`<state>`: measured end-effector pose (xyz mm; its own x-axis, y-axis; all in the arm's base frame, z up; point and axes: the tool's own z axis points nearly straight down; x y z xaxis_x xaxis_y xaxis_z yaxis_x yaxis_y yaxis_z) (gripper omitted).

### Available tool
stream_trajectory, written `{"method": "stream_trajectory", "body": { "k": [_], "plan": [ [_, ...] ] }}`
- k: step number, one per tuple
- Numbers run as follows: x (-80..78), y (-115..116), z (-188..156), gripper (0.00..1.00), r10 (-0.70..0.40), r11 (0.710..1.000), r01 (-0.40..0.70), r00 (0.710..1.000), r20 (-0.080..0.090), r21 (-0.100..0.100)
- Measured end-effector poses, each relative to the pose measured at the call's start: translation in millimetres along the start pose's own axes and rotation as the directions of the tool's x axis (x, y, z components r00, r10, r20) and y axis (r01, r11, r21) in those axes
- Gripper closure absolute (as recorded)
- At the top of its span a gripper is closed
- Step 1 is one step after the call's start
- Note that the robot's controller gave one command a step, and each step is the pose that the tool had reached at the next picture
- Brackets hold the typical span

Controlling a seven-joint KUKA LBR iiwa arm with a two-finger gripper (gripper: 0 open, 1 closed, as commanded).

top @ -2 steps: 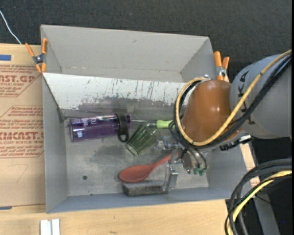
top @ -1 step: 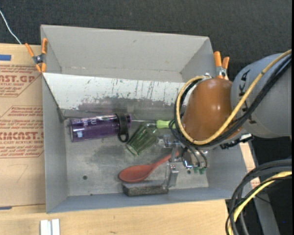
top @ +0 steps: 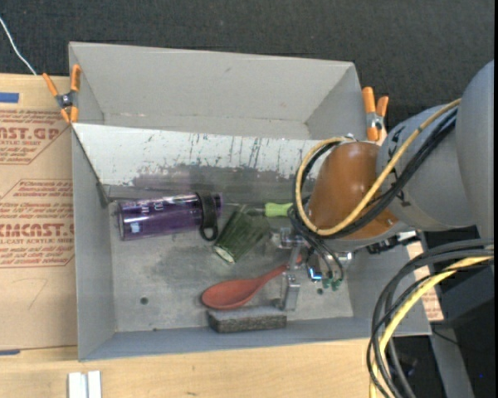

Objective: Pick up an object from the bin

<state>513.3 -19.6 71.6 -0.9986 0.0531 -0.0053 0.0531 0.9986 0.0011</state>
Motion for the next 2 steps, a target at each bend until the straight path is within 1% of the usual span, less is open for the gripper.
{"method": "stream_trajectory", "body": {
  "k": [1, 2],
  "plan": [
    [5.4, -5.7, -0.8, 0.00, -0.065, 0.998, 0.065, 0.998, 0.013, -0.001],
    [-1.5, 0.2, -0.7, 0.00, 0.000, 1.000, 0.000, 1.000, 0.006, 0.000]
  ]
}}
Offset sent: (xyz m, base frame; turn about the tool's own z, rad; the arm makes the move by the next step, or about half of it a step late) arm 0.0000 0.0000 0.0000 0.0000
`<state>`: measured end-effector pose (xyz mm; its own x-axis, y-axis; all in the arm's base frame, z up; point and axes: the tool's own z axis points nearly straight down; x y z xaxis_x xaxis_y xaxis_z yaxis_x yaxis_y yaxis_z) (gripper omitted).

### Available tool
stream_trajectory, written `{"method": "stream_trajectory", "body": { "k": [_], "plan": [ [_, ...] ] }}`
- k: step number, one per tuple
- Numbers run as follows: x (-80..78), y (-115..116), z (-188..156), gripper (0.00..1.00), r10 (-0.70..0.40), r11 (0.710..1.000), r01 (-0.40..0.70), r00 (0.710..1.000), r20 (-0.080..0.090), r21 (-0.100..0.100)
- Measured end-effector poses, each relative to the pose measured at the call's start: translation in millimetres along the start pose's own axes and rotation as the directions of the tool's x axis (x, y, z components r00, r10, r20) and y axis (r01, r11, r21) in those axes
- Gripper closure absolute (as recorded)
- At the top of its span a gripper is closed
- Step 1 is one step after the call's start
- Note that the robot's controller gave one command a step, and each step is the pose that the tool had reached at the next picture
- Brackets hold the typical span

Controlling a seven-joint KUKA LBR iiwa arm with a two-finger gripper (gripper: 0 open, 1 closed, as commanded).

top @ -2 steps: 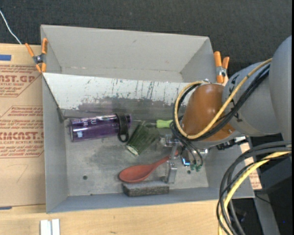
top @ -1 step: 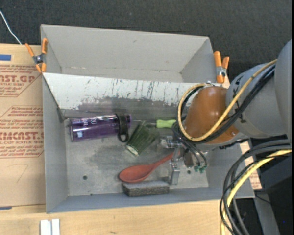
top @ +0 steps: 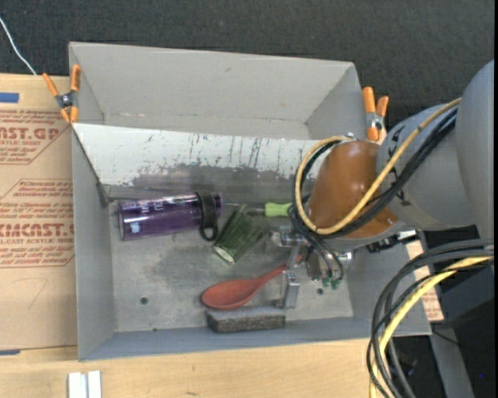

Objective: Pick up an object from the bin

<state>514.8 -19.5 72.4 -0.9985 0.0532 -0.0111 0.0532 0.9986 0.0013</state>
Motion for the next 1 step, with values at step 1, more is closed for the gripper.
{"method": "stream_trajectory", "body": {
  "k": [1],
  "plan": [
    [4.4, -4.4, -1.0, 0.00, -0.063, 0.998, 0.063, 0.998, 0.015, -0.002]
  ]
}}
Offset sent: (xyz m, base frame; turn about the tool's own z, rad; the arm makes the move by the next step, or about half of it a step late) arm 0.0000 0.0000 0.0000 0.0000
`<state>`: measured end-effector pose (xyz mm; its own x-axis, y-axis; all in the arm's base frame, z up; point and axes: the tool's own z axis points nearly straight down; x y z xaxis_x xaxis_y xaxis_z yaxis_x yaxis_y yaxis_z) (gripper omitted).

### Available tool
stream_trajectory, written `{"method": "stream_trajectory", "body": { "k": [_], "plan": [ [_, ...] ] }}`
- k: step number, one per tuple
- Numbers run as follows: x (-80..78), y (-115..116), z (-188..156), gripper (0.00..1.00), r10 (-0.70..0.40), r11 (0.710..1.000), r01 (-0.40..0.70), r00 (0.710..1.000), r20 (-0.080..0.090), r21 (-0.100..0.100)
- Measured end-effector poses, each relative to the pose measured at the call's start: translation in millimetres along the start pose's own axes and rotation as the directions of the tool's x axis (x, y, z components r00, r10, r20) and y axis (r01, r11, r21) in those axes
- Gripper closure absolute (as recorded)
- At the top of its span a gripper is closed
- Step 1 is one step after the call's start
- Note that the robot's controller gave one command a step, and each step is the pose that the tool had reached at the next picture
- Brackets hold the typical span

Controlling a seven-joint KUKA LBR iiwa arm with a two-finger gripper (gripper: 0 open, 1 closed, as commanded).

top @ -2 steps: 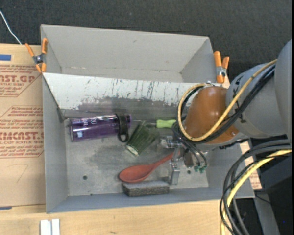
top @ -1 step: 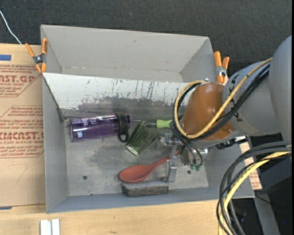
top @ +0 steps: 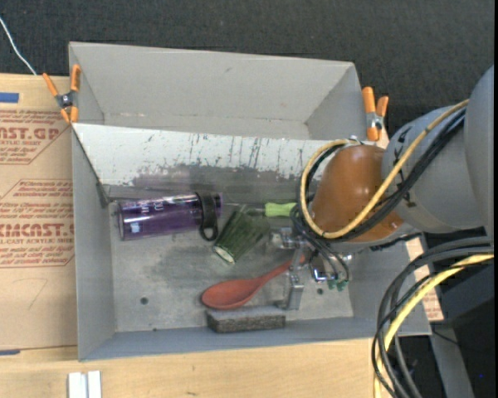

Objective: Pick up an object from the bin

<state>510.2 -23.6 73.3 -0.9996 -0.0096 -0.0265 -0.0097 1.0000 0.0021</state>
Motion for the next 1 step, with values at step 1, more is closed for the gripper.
{"method": "stream_trajectory", "body": {
  "k": [1],
  "plan": [
    [-4.9, 5.0, 1.4, 1.00, 0.062, 0.998, -0.062, 0.998, -0.014, 0.001]
  ]
}}
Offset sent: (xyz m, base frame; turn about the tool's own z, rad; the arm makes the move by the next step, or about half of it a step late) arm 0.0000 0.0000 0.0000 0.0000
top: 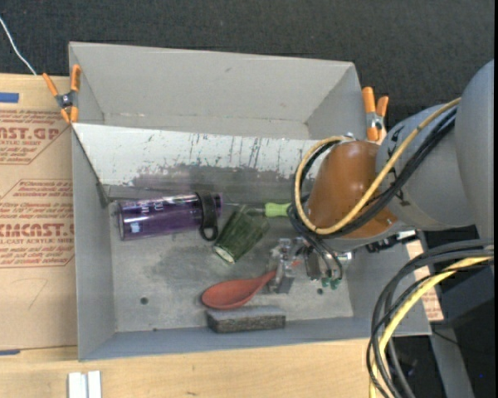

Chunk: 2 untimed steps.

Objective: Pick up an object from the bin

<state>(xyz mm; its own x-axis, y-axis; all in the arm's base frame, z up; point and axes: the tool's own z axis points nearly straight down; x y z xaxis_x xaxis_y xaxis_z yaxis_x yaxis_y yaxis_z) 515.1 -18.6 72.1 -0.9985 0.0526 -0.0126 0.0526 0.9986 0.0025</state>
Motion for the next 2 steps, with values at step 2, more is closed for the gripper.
{"method": "stream_trajectory", "body": {
  "k": [2],
  "plan": [
    [0.4, 0.0, -1.2, 1.00, 0.000, 1.000, 0.000, 1.000, -0.001, 0.000]
  ]
}}
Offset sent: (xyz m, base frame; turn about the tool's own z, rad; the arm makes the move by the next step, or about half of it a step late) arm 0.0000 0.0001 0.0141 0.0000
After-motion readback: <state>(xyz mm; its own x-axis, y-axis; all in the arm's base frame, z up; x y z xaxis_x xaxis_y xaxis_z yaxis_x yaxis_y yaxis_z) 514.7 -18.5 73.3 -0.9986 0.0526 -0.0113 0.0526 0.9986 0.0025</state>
